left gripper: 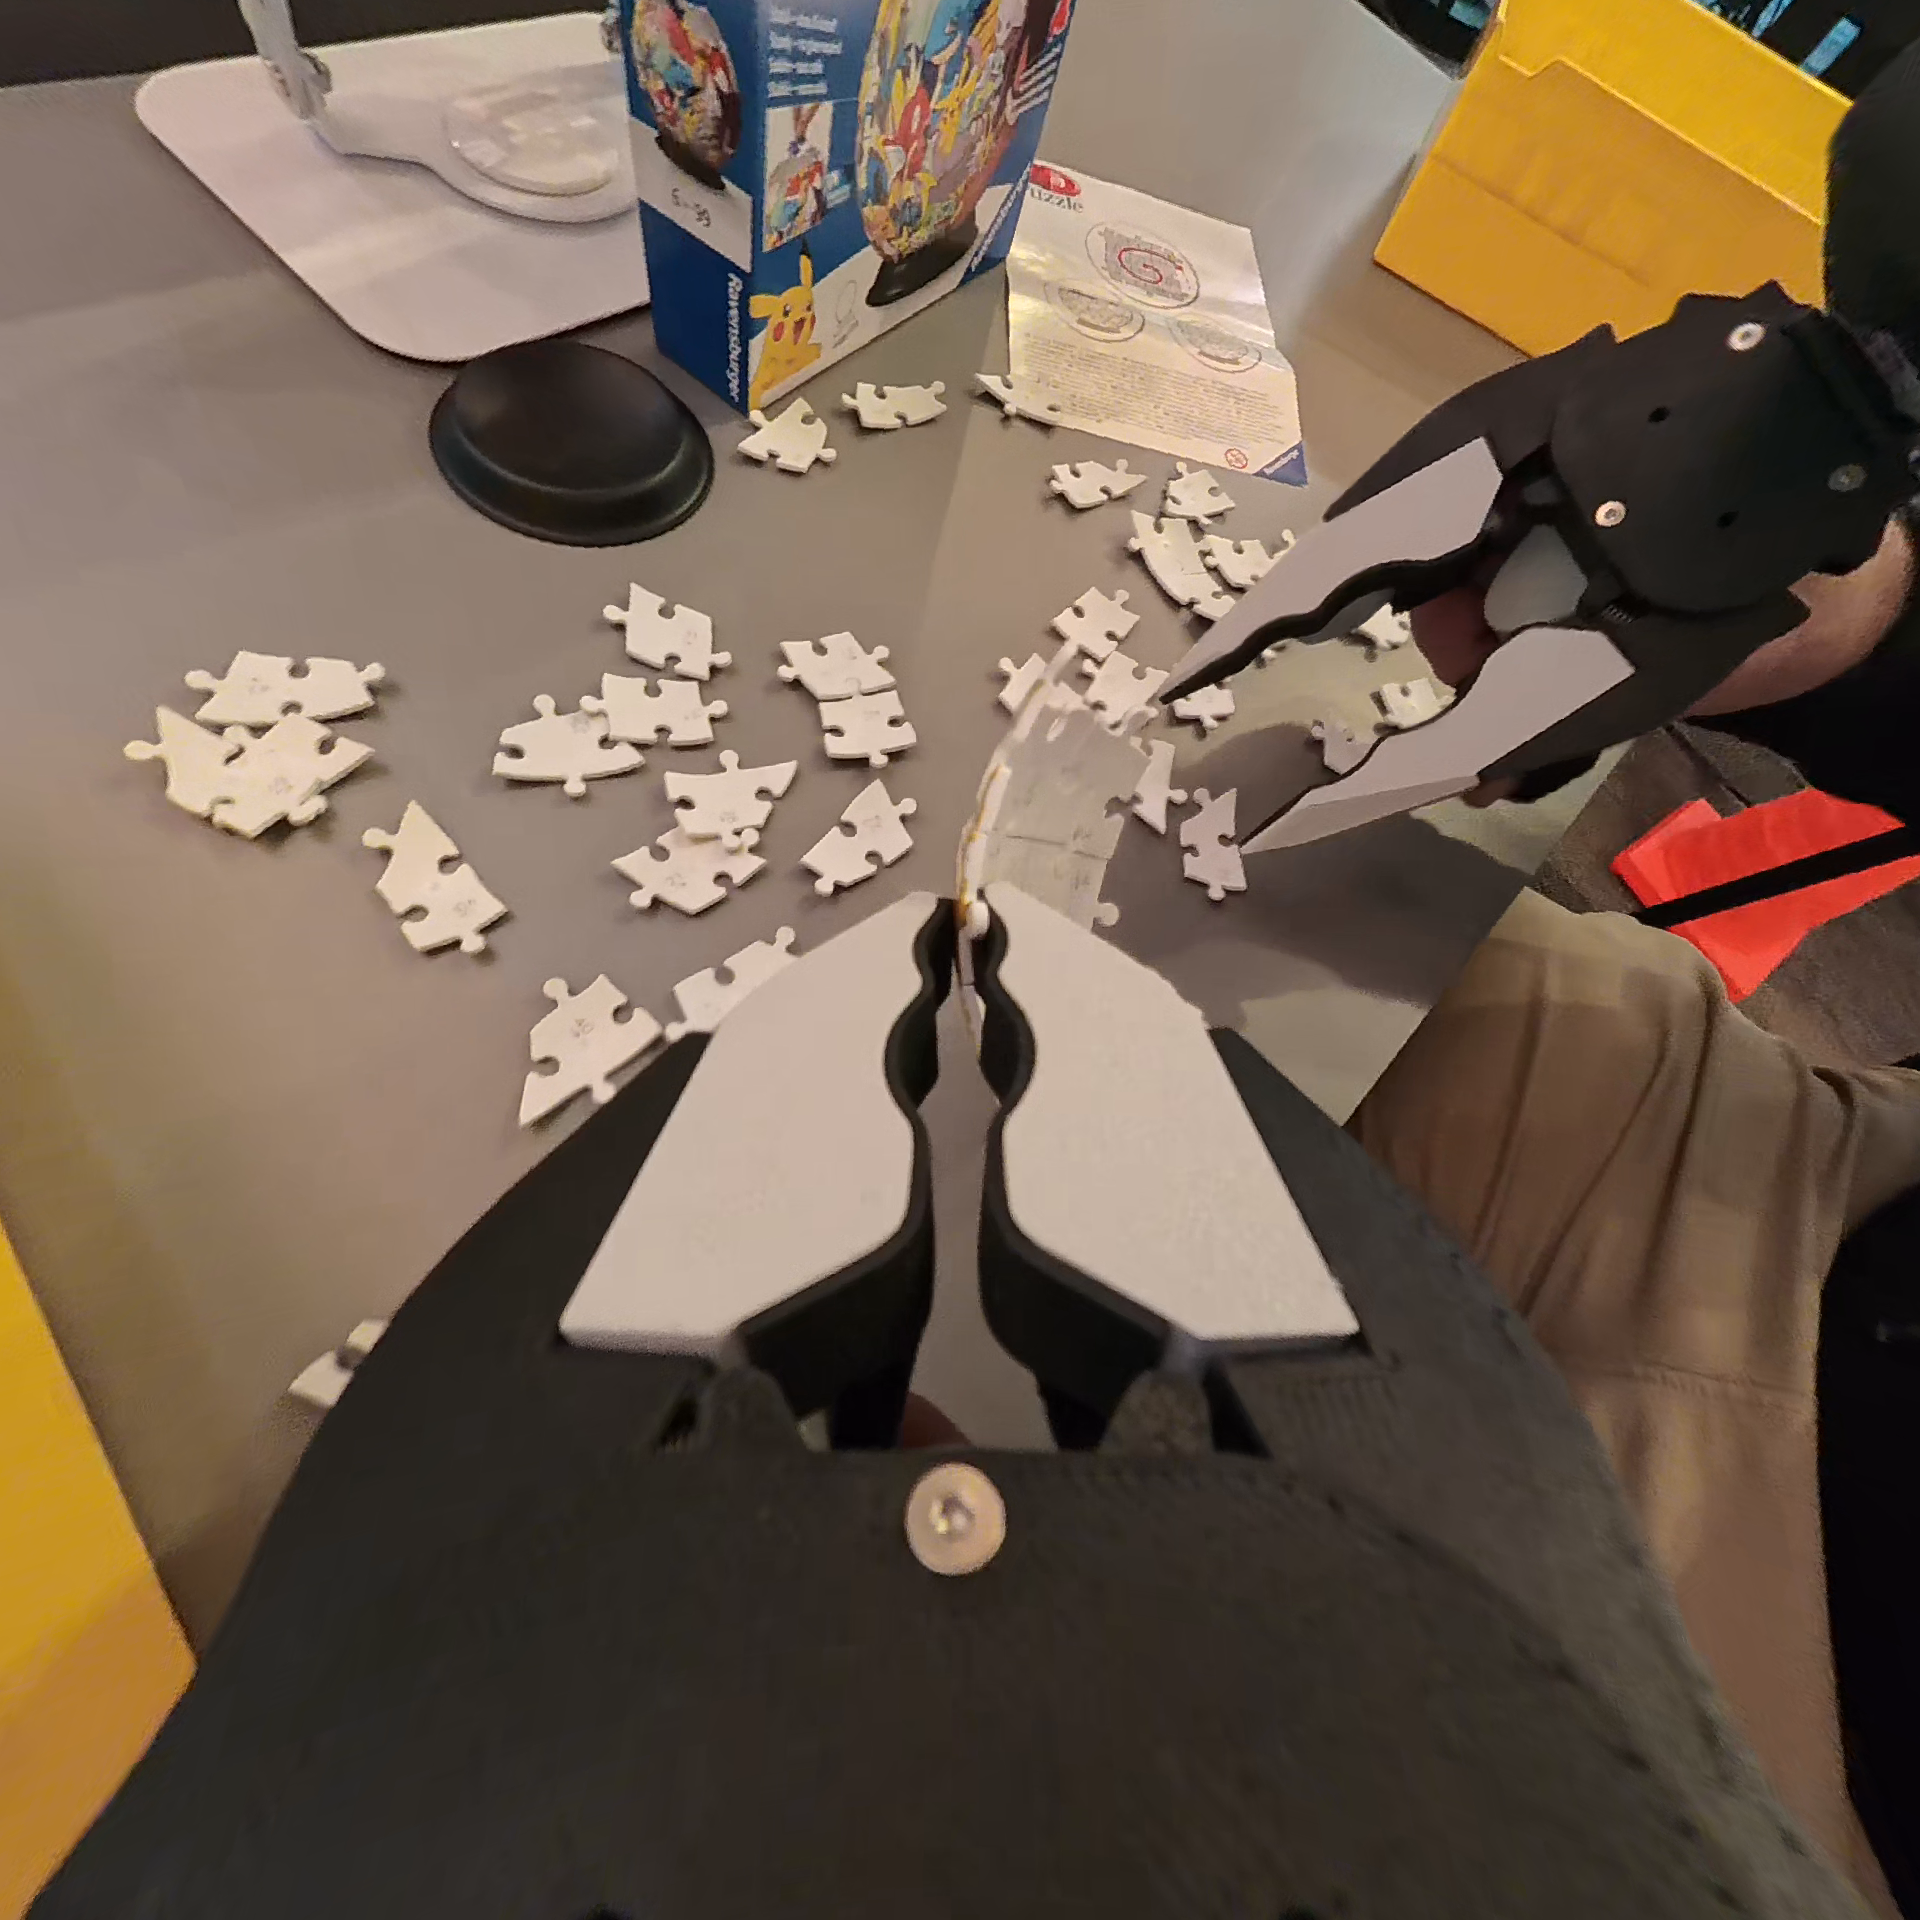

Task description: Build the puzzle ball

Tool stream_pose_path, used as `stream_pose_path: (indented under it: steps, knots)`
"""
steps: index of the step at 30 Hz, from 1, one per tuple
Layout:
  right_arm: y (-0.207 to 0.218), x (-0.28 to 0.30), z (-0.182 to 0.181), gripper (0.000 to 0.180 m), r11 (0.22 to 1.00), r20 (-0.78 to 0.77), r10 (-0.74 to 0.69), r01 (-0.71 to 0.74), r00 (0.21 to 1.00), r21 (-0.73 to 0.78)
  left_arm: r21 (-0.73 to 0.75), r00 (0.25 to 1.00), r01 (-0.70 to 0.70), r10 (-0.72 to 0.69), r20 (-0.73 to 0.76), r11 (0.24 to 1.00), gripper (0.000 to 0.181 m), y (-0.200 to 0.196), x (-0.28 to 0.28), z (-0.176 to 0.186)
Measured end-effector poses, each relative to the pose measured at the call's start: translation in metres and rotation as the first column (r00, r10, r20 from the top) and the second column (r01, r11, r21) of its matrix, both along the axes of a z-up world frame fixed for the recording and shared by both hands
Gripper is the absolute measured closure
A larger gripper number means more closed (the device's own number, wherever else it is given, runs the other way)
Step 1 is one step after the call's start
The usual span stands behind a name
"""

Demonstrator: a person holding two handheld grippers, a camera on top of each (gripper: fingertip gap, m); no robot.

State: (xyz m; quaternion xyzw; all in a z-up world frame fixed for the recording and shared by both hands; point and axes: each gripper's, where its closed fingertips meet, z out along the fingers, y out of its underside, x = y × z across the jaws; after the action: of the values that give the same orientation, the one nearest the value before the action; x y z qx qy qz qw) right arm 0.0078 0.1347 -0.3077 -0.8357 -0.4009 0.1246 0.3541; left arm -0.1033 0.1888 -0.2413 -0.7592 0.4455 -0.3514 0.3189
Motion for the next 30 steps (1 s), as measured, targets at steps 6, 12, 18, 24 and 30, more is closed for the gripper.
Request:
stream_pose_path:
  steps: [6, 12, 18, 24, 30]
  knots:
    - [-0.001, -0.025, 0.0, 0.127, 0.994, -0.084, 0.1, -0.104, 0.991, -0.045, 0.005, 0.998, -0.07, 0.07, 0.012, 0.998, 0.178, 0.006, -0.031, 0.005]
    - [-0.01, -0.056, -0.005, 0.127, 0.965, -0.102, 0.241, -0.25, 0.965, -0.086, -0.007, 0.991, -0.129, 0.13, 0.013, 0.992, 0.178, 0.009, -0.06, 0.002]
    - [-0.006, -0.081, -0.024, 0.133, 0.951, -0.034, 0.288, -0.29, 0.957, -0.106, -0.034, 0.989, -0.15, 0.15, -0.005, 0.988, 0.178, 0.005, -0.076, -0.008]
    - [0.008, -0.077, -0.031, 0.15, 0.962, 0.036, 0.259, -0.254, 0.965, -0.103, -0.038, 0.987, -0.158, 0.157, -0.017, 0.987, 0.178, 0.003, -0.082, -0.012]
    - [0.023, -0.074, -0.025, 0.139, 0.976, 0.027, 0.209, -0.206, 0.978, -0.072, -0.039, 0.984, -0.177, 0.177, -0.019, 0.983, 0.178, 0.006, -0.089, -0.012]
